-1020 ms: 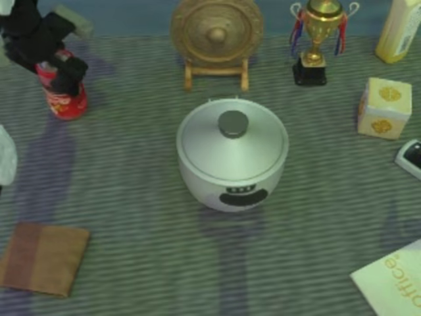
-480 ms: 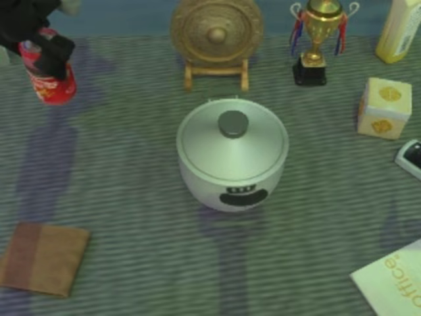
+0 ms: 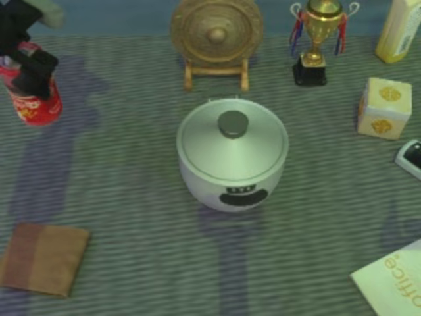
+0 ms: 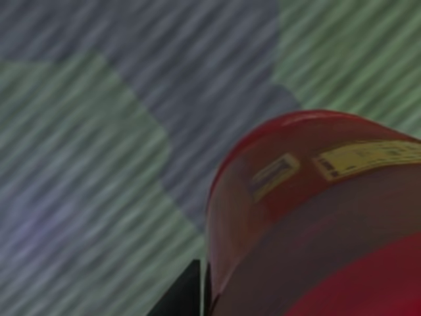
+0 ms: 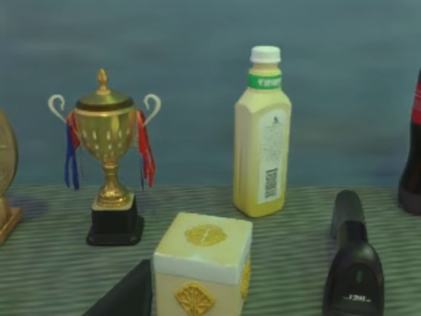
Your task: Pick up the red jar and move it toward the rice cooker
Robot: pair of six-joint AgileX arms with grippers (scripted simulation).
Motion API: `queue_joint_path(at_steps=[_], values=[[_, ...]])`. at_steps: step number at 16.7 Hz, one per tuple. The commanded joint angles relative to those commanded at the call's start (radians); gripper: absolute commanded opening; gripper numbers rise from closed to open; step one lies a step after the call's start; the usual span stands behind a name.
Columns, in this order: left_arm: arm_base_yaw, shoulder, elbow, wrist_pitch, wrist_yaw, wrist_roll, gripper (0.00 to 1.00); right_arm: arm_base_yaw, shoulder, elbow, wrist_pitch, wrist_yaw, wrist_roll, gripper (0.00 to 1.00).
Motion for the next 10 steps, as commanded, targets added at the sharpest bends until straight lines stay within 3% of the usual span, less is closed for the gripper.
queue_joint_path(at_steps=[10], values=[[-0.017,-0.055,-0.069,0.033,-0.008,-0.032,0.0,0.0,0.0,0.0,0.0,0.0,0.0,1.0]])
